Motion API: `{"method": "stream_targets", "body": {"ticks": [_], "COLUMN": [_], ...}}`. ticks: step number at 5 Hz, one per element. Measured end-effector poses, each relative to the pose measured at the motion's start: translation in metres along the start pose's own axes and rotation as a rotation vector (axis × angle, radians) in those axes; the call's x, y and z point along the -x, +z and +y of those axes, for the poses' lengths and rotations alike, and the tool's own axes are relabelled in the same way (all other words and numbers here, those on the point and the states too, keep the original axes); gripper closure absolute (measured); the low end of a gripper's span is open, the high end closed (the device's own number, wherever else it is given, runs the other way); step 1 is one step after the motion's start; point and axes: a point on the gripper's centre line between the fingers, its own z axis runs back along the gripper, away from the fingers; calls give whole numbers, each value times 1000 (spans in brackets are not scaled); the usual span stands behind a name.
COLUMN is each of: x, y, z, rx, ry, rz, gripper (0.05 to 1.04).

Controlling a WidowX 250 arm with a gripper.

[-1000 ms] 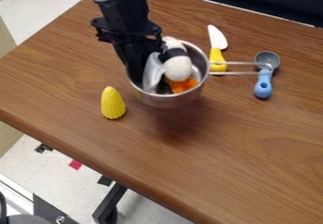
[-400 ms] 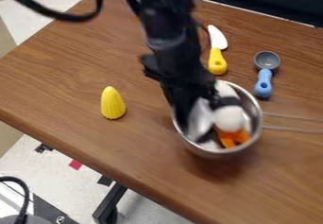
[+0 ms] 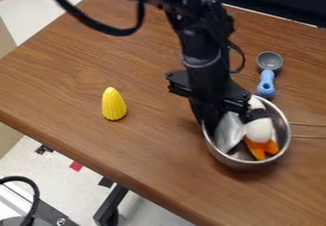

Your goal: Put the pot to the right corner of the table

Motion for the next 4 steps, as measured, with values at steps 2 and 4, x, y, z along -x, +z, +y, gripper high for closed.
{"method": "stream_targets", "body": {"ticks": [2, 4], "x": [-9, -6], "y": [0, 1], "z": [2, 9], "rx": [-10, -25], "ry": [58, 70], "rz": [39, 66], "gripper": [1022, 839]}}
